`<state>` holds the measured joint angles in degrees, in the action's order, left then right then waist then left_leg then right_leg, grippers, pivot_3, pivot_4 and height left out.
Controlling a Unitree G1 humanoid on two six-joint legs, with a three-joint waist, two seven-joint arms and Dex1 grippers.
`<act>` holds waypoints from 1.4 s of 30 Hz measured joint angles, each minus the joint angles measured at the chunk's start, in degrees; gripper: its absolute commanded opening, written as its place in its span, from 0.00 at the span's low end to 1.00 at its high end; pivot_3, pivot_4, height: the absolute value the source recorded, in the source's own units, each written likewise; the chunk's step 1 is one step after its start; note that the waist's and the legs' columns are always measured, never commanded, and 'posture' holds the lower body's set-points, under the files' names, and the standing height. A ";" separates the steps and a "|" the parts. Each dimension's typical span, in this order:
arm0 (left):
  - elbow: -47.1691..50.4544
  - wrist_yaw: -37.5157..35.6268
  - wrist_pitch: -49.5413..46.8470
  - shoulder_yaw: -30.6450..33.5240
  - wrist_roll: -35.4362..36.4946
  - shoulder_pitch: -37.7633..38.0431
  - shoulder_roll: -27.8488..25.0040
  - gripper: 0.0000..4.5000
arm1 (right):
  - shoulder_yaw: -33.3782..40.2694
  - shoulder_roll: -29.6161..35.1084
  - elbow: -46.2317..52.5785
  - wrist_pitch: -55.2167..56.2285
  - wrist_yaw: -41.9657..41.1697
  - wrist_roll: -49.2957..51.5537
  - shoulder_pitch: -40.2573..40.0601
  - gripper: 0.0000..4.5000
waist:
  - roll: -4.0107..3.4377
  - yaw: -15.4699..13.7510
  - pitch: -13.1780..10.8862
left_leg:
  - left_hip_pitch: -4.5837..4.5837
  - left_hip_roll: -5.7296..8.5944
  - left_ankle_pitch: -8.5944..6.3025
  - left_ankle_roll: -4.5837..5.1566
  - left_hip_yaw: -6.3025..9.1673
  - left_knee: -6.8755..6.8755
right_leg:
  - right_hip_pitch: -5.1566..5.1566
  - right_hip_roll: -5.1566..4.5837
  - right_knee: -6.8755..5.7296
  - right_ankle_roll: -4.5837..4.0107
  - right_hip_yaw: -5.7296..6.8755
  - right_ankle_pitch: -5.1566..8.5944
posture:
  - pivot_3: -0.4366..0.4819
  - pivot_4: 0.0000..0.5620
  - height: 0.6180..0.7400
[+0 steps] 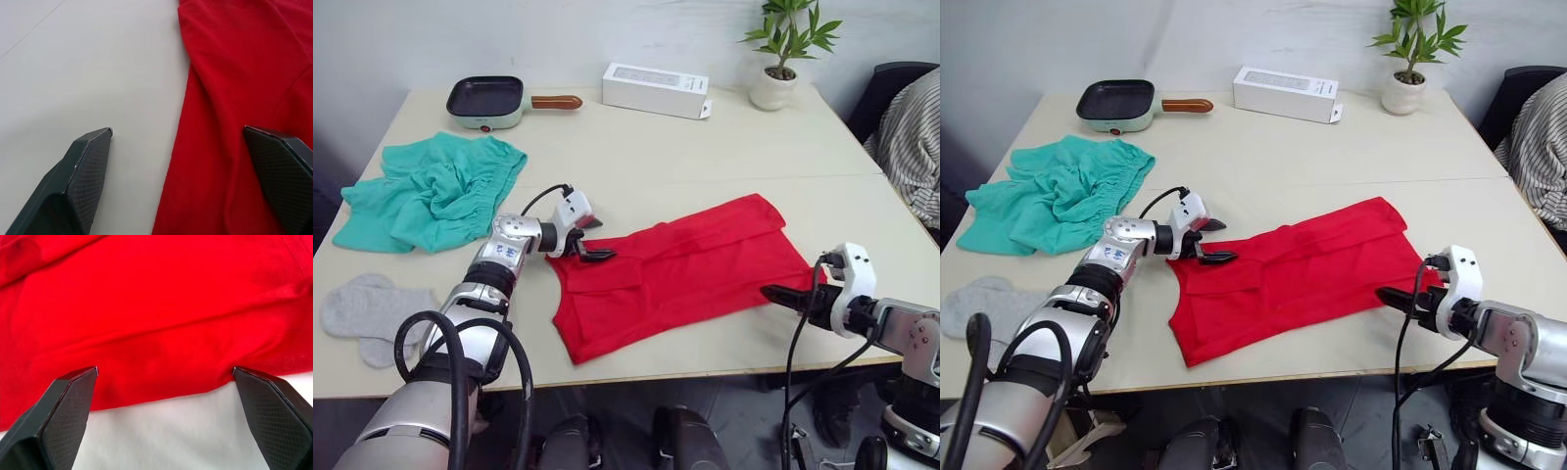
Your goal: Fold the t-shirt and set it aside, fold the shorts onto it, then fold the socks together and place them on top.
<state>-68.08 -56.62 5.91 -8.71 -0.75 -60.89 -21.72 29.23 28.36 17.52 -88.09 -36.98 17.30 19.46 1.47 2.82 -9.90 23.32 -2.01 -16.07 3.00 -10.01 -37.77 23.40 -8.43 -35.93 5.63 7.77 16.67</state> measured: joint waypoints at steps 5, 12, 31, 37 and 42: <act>-0.08 -2.05 -0.91 0.38 -0.12 0.07 -0.14 0.59 | -2.05 -2.52 -0.71 2.90 2.35 1.01 0.65 0.56 | 0.08 0.24 0.12 | -0.02 -0.01 -0.01 -0.04 0.00 0.05 | 0.00 -0.01 -0.01 -0.03 -0.05 0.02 | 0.48 0.27 1.00; 1.99 -3.59 -1.54 2.13 0.34 2.34 -0.41 0.08 | -3.97 -5.31 -2.66 7.05 4.93 2.12 1.09 0.00 | -0.02 0.37 0.26 | -0.04 -0.01 -0.03 -0.07 -0.01 0.10 | 0.01 0.00 -0.01 -0.05 -0.08 0.02 | 0.48 0.27 1.00; 69.97 8.82 -32.90 6.14 7.48 41.32 -1.29 0.00 | -22.26 -0.39 -50.10 48.26 2.29 -5.52 27.54 0.00 | -0.78 0.30 0.00 | -0.07 0.17 0.16 -0.02 -0.15 0.36 | 0.06 -0.02 0.00 -0.04 -0.35 0.03 | 0.48 0.27 1.00; 83.80 17.10 -45.12 6.12 9.90 48.22 1.54 0.16 | -24.22 -0.53 -63.99 59.65 -0.37 -7.75 32.90 0.11 | -0.83 -0.04 -0.07 | -0.03 0.24 0.22 0.04 -0.13 0.35 | 0.04 -0.05 0.02 -0.02 -0.34 0.01 | 0.48 0.27 1.00; 84.60 17.60 -49.69 6.76 12.61 45.58 -1.06 0.51 | -24.25 2.36 -61.04 58.42 -4.62 -7.26 31.34 0.48 | -0.88 -0.46 -0.11 | 0.00 0.20 0.25 -0.02 -0.08 0.37 | 0.07 -0.07 0.05 -0.02 -0.31 0.01 | 0.48 0.27 1.00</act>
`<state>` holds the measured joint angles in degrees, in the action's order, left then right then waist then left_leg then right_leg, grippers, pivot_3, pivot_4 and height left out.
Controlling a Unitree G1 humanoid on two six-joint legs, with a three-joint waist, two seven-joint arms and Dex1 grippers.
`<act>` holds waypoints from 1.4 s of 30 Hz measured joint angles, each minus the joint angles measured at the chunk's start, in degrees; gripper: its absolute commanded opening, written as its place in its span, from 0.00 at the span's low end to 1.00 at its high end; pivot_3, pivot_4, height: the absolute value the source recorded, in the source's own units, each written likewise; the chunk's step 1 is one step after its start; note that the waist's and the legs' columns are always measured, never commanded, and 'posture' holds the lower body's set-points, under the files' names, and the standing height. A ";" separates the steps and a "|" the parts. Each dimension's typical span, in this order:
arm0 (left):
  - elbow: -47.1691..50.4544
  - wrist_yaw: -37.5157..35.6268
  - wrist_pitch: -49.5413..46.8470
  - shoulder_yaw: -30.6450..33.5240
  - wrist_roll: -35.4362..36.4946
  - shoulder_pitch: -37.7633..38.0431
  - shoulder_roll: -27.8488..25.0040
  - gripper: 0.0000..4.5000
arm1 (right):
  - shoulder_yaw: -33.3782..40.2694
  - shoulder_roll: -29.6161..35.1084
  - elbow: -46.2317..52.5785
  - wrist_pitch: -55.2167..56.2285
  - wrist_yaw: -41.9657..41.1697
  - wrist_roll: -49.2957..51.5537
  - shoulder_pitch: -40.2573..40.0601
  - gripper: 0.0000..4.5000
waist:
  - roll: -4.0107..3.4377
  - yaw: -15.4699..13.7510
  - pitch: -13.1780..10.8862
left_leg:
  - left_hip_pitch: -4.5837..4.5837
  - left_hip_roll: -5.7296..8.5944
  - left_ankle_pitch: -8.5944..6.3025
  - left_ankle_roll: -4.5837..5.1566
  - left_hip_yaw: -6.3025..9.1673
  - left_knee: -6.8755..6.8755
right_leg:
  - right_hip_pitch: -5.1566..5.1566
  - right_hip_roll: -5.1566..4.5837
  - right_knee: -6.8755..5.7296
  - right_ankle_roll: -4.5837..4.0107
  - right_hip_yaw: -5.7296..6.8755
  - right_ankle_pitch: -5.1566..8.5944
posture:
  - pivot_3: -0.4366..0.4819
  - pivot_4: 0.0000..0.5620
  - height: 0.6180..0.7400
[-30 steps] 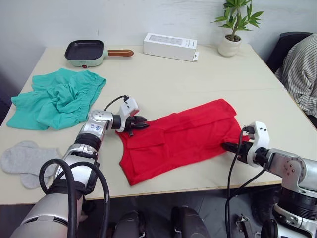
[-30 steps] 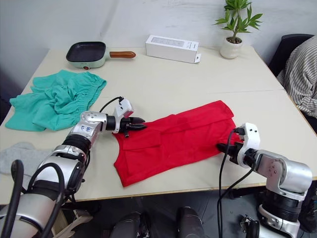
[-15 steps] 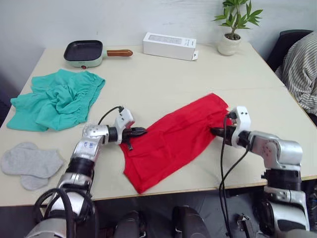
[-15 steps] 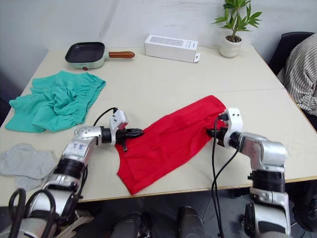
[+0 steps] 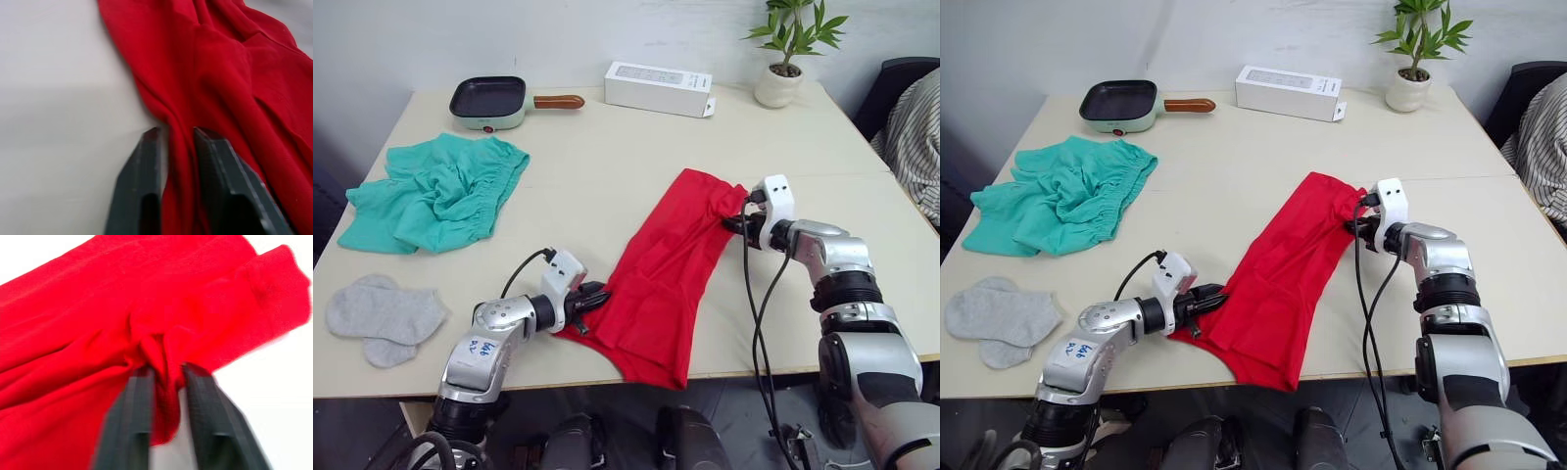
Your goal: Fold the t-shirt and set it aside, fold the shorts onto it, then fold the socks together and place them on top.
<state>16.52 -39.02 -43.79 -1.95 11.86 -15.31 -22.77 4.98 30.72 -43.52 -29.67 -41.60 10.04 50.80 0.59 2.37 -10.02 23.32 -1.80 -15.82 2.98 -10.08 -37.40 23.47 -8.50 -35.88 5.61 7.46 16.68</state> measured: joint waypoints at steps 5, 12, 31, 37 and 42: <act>-7.88 -7.66 0.83 0.86 3.76 -10.87 -6.04 0.85 | 0.96 6.95 20.99 -12.64 -6.33 5.96 -11.32 0.85 | -0.07 -1.37 -0.04 | 0.08 0.00 0.00 -0.05 0.13 0.01 | 0.01 -0.04 0.06 -0.01 0.10 0.01 | 0.48 0.27 1.00; -36.24 -11.34 17.70 -5.69 -1.61 -29.95 -0.59 0.93 | 6.76 11.10 54.97 -36.98 -7.25 20.70 -30.88 1.00 | -0.03 -2.51 -0.07 | 0.12 -0.02 -0.06 0.03 0.13 0.00 | -0.02 -0.04 0.25 0.00 0.18 -0.03 | 0.48 0.27 1.00; -80.72 -5.58 36.25 -7.28 -11.89 -49.34 14.24 0.66 | -0.11 -10.31 82.90 -47.78 16.05 27.11 -44.35 0.80 | 0.31 -2.16 -0.08 | 0.18 -0.02 -0.14 0.17 0.12 -0.03 | 0.06 -0.02 0.26 0.04 0.29 -0.05 | 0.48 0.27 1.00; -80.62 -4.57 38.52 -5.73 -12.09 -47.65 15.30 0.24 | -2.33 -9.50 78.72 -44.98 16.44 26.42 -42.29 0.34 | 0.31 -2.01 -0.08 | 0.17 0.00 -0.15 0.18 0.10 -0.04 | 0.07 0.00 0.25 0.04 0.31 -0.05 | 0.48 0.27 1.00; -78.33 -2.18 39.31 -3.01 -11.14 -44.79 15.09 0.00 | -2.44 -6.97 72.15 -43.08 14.07 26.56 -38.40 0.01 | 0.31 -1.88 -0.08 | 0.17 -0.01 -0.15 0.20 0.08 -0.11 | 0.07 -0.01 0.20 0.04 0.31 -0.05 | 0.48 0.27 1.00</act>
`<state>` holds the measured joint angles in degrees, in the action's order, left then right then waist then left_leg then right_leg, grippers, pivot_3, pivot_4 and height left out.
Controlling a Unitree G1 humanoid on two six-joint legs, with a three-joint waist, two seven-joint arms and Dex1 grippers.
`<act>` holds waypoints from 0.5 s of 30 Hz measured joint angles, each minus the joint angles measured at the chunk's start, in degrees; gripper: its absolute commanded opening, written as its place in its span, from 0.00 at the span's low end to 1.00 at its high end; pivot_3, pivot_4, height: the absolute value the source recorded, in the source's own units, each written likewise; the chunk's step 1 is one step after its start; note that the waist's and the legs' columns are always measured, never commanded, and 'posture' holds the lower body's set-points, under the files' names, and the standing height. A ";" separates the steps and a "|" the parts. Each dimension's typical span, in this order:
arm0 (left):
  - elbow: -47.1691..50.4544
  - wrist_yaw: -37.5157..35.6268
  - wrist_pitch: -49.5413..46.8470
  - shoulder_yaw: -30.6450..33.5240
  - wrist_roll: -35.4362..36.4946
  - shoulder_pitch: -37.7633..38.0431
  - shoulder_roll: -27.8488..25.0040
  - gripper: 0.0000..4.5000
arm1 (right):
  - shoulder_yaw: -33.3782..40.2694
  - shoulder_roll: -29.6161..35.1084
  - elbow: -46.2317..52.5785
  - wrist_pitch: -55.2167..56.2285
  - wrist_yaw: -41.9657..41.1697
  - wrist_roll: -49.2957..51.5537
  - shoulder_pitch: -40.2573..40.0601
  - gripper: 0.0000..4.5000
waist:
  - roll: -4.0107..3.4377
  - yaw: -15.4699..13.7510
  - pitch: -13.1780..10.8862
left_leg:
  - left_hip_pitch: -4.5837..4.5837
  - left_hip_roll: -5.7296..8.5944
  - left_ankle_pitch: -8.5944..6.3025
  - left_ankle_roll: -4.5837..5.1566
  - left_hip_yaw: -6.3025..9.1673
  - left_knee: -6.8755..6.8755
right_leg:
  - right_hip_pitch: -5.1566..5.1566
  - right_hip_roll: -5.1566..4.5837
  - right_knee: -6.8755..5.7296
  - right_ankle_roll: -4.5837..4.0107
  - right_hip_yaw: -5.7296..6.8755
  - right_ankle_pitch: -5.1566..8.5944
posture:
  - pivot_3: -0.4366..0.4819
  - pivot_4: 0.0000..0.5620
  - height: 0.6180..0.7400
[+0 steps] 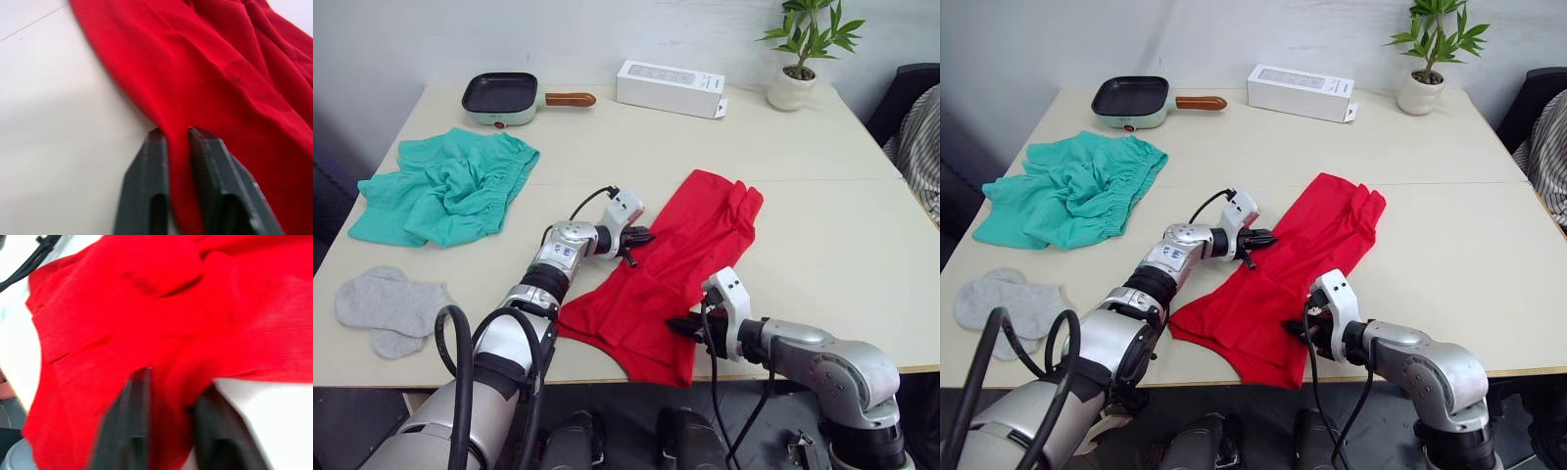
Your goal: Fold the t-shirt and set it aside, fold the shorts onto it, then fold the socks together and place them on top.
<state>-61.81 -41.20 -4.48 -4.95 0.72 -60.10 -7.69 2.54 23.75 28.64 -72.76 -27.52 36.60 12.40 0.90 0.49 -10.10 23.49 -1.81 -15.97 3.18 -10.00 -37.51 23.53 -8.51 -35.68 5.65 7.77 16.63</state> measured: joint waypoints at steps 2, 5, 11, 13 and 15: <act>1.95 0.67 -0.94 1.60 1.20 1.60 -0.40 0.00 | -0.50 2.66 -3.82 1.97 -1.88 -0.69 2.80 0.01 | 0.01 0.11 -0.01 | 0.02 0.00 0.00 0.02 0.00 -0.07 | 0.00 -0.01 -0.05 0.01 0.00 -0.01 | 0.48 0.27 1.00; 6.80 2.42 -4.66 5.36 3.95 4.88 -2.57 0.00 | -2.39 6.39 -10.41 6.43 -4.81 -2.98 7.64 0.01 | 0.01 1.01 -0.03 | 0.00 -0.01 0.01 0.00 0.02 -0.05 | 0.01 -0.02 -0.12 0.01 -0.01 -0.01 | 0.48 0.27 1.00; 22.68 7.52 -11.02 8.51 6.09 14.09 -4.43 0.00 | -6.43 8.23 -22.08 13.74 -11.00 -6.45 15.33 0.01 | 0.00 1.34 -0.05 | -0.01 0.00 0.08 -0.08 -0.04 -0.01 | 0.03 0.08 -0.26 0.01 0.00 -0.01 | 0.48 0.27 1.00; 28.88 10.55 -13.08 9.48 6.20 17.49 -4.86 0.00 | -7.97 8.27 -26.05 16.81 -13.57 -7.79 17.62 0.01 | 0.00 1.17 -0.05 | -0.01 0.04 0.08 -0.07 -0.05 -0.05 | 0.02 0.08 -0.22 0.01 0.00 -0.01 | 0.48 0.27 1.00; 33.17 12.66 -14.80 10.56 6.64 19.91 -4.89 0.00 | -9.34 8.30 -29.10 19.04 -15.30 -9.15 19.04 0.01 | 0.00 1.15 -0.05 | 0.00 0.04 0.07 -0.04 -0.05 -0.10 | -0.02 0.05 -0.20 0.04 -0.02 -0.02 | 0.48 0.27 1.00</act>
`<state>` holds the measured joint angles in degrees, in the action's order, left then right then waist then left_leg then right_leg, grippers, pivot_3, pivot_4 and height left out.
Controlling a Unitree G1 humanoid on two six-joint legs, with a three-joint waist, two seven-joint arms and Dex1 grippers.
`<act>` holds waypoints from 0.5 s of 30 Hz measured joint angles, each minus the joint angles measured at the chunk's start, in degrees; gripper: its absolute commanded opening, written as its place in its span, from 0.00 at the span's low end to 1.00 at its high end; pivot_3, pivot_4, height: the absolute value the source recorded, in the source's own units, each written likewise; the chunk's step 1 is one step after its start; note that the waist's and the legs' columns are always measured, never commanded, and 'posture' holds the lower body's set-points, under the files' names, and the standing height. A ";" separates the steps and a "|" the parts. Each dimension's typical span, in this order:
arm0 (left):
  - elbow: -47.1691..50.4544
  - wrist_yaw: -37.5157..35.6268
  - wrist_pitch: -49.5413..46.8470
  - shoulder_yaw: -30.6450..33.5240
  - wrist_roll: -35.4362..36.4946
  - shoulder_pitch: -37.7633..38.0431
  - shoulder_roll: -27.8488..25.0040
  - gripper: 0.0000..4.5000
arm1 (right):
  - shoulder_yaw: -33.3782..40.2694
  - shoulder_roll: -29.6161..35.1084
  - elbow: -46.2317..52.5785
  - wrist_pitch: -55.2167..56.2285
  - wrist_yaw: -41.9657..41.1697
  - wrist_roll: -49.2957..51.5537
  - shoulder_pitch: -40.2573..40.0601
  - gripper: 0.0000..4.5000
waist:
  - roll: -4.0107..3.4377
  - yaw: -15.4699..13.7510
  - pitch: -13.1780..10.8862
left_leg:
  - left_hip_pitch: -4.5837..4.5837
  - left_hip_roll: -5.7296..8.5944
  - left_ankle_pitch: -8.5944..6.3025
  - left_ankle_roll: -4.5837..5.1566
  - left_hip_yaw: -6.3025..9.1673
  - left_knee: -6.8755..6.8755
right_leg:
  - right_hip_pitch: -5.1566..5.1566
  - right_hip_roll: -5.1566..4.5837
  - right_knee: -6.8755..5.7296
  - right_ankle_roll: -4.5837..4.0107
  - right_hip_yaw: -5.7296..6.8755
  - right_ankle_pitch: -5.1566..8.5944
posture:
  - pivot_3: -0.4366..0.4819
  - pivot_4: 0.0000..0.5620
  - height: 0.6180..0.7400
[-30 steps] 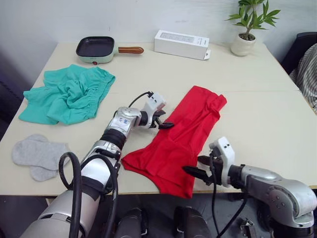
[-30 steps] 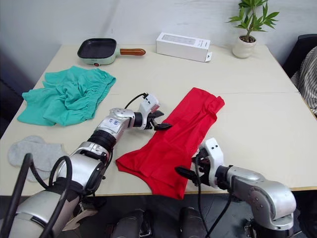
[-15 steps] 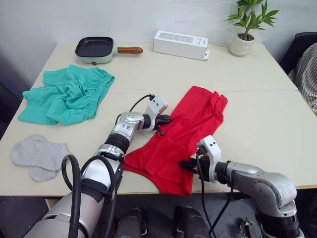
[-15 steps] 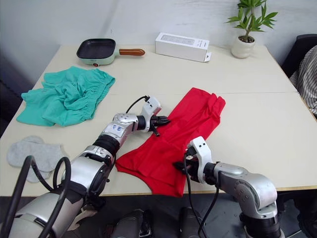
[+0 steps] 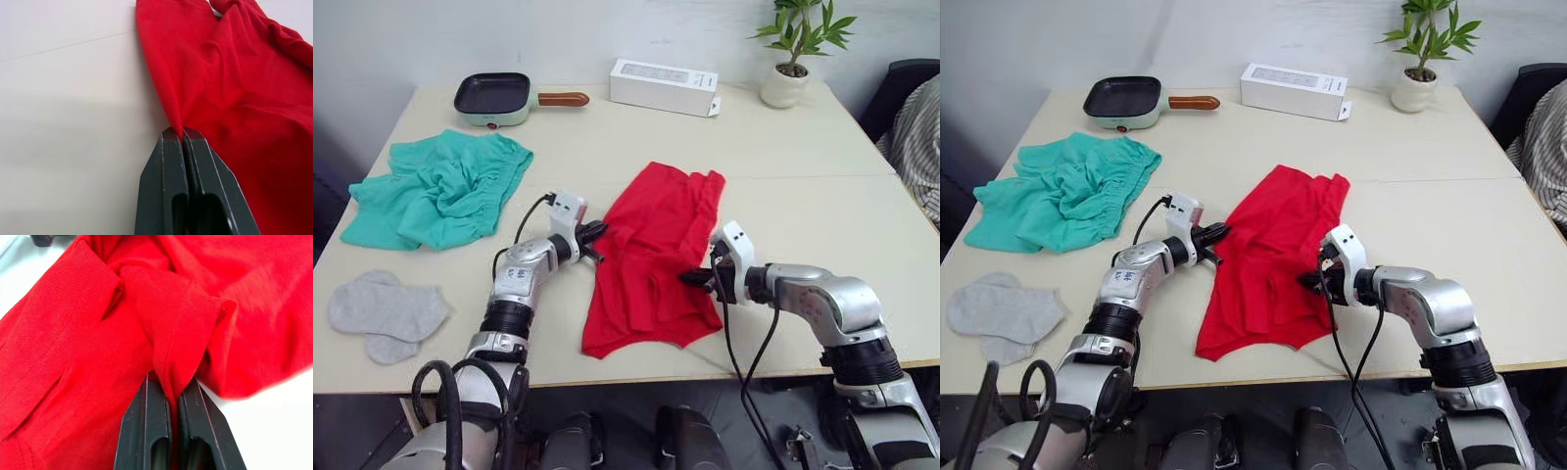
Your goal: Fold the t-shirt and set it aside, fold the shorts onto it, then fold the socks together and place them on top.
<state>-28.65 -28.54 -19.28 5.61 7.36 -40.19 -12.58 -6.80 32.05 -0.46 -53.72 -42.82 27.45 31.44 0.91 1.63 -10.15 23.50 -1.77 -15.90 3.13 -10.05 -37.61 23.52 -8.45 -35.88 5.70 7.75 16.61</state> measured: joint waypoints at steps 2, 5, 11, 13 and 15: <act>5.05 1.92 -2.37 0.94 0.76 2.82 0.03 0.00 | -1.55 -0.07 -3.17 3.01 -2.21 -1.65 1.76 0.01 | 0.00 -0.02 0.00 | 0.00 0.01 -0.01 0.01 0.00 -0.03 | -0.02 -0.03 0.02 0.02 -0.01 -0.01 | 0.48 0.27 1.00; 11.04 3.82 -5.43 1.40 1.91 5.77 0.19 0.00 | -2.69 -0.29 -5.60 6.53 -4.62 -3.41 2.73 0.01 | 0.00 -0.10 0.00 | 0.00 0.00 -0.01 0.01 0.04 -0.07 | -0.03 -0.05 0.01 0.02 -0.03 -0.01 | 0.48 0.27 1.00; 18.82 1.44 -6.44 -1.05 2.26 10.63 -4.30 0.20 | -1.29 -0.45 -3.52 7.32 -8.69 -1.45 0.54 0.39 | -0.01 -0.08 0.00 | 0.00 -0.05 -0.03 -0.04 0.04 -0.01 | -0.02 -0.05 0.01 0.01 -0.02 -0.01 | 0.48 0.27 1.00; 19.69 -0.73 -4.99 -2.45 0.92 12.22 -7.85 0.34 | -0.48 1.36 -2.16 9.73 -10.15 -1.58 -1.75 0.54 | -0.02 -0.09 -0.01 | 0.00 -0.02 -0.03 -0.05 0.01 0.02 | 0.00 -0.04 0.06 0.01 0.01 -0.01 | 0.48 0.27 1.00; 22.24 -4.89 -2.27 -4.35 -0.30 15.27 -13.23 0.49 | 2.72 3.51 -1.77 16.26 -12.25 -2.06 -4.50 0.71 | -0.04 -0.11 -0.02 | -0.03 0.02 -0.04 -0.05 -0.04 0.10 | 0.00 -0.03 0.15 0.02 0.01 -0.01 | 0.48 0.27 1.00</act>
<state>-6.41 -33.43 -21.55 1.26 7.06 -24.92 -25.80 -4.08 35.56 -2.24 -37.46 -55.07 25.39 26.94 0.87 1.53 -10.16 23.47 -1.75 -15.94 3.08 -10.09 -37.51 23.51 -8.49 -35.73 5.71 7.76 16.60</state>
